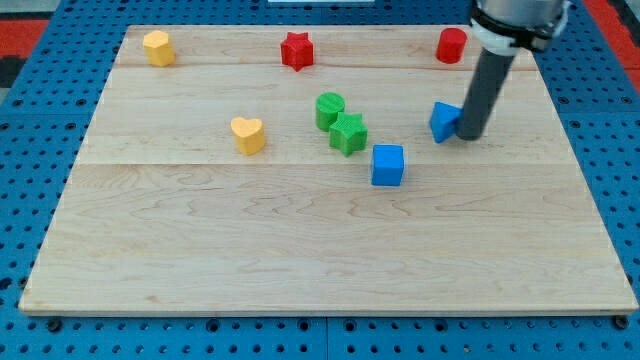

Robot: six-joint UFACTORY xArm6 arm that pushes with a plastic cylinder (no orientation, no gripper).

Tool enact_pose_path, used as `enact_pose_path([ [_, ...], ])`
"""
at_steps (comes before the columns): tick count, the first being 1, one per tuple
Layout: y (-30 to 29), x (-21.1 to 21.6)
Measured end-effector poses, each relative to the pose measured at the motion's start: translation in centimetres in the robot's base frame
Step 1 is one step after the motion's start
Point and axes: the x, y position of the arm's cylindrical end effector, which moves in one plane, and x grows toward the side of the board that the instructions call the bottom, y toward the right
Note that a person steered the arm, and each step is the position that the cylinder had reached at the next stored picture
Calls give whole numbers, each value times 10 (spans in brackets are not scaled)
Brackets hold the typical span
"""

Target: Push the blue triangle to the top of the yellow heart

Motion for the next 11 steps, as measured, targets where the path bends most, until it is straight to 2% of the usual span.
enact_pose_path([
  [2, -115, -50],
  [4, -26, -68],
  [5, -45, -93],
  [7, -241, -80],
  [8, -297, -76],
  [10, -193, -81],
  [11, -217, -46],
])
